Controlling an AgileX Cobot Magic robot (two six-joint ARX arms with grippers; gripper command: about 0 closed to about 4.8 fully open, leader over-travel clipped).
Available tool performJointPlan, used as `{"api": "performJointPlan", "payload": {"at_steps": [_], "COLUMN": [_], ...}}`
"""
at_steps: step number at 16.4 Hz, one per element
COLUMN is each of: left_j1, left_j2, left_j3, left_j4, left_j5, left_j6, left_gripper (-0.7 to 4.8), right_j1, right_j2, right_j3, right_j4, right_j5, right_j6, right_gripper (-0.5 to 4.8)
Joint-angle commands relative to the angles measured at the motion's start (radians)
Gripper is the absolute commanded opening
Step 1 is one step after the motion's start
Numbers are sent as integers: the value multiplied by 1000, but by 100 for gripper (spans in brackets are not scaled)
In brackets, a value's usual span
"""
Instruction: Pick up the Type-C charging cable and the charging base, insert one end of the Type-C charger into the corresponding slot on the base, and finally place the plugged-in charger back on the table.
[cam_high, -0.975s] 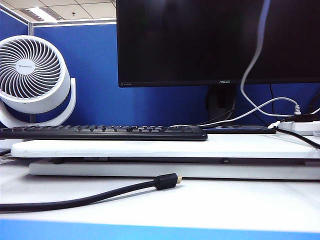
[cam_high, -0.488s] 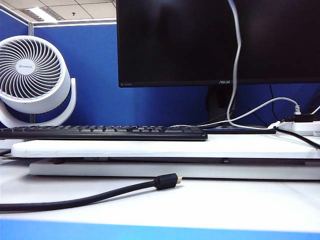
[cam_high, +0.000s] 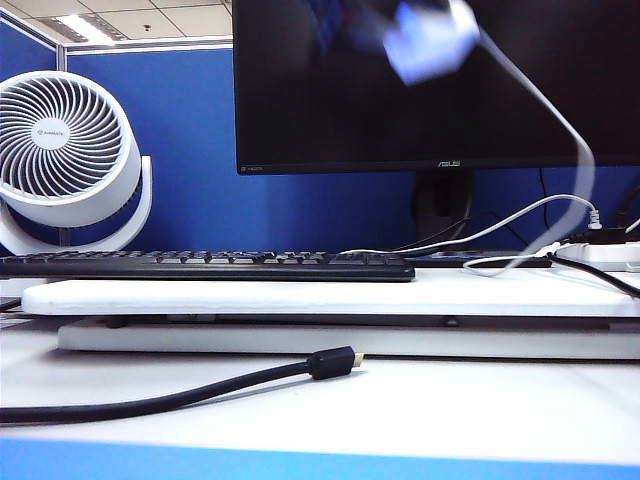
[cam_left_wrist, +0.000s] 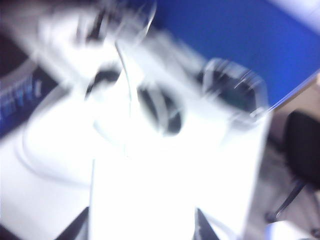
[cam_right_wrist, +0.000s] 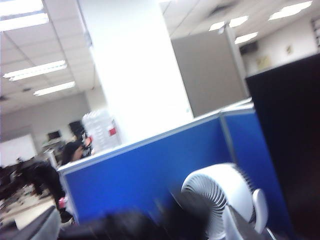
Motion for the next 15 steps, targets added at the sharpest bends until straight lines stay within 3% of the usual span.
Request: {"api": "performJointPlan", "payload": {"at_steps": [1, 5, 8, 9, 10, 12, 13, 15], "left_j1": [-35, -78, -89, -90, -91, -96, -97, -99], "left_j2": [109, 259, 262, 263, 262, 262, 262, 244], "left_j3": [3, 3, 3, 3, 3, 4, 4, 5], "left_j4": [17, -2, -124, -173, -150, -146, -145, -146], "left_j5": [-142, -186, -224, -296, -296, -296, -296, -294], "left_j6": [9, 5, 67, 137, 137, 136, 136, 132], "left_gripper": [112, 112, 121, 188, 236, 416, 446, 439], "right_j1": [1, 1, 1, 1, 1, 1, 1, 1], "right_j2": [-15, -23, -24, -24, -24, -24, -24, -24], "right_j3": [5, 5, 5, 5, 5, 5, 5, 4], "right_j4": [17, 16, 16, 15, 13, 8, 8, 8], "right_j5": [12, 9, 5, 5, 5, 5, 5, 6], "right_j6": [-2, 5, 5, 5, 5, 5, 5, 5], "right_gripper": [423, 422, 422, 422, 422, 422, 422, 421]}}
